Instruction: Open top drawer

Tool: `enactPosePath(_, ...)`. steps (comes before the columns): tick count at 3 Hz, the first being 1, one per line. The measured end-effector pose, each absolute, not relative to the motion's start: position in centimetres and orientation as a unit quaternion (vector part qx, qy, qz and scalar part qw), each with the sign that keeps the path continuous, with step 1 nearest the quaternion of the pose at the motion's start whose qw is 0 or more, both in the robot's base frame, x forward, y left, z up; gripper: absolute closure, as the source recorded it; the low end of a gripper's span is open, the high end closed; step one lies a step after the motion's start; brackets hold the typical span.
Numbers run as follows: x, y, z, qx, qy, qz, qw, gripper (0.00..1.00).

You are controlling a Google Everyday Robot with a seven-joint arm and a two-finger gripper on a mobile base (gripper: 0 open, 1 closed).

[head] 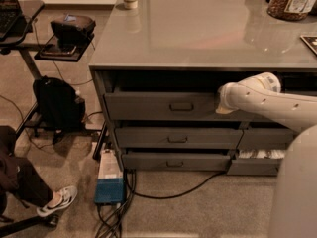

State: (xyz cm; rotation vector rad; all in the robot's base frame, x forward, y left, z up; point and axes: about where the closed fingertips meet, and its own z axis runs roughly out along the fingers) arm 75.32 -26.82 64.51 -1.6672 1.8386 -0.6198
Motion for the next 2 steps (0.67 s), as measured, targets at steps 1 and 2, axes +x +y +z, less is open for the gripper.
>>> enactPosePath(1,75.30,-26.82,64.59,-0.624,0.688,-0.232,0.288,1.00)
enactPosePath(2,74.56,-26.91,64.58,-0.626,0.687,-0.230,0.287,1.00)
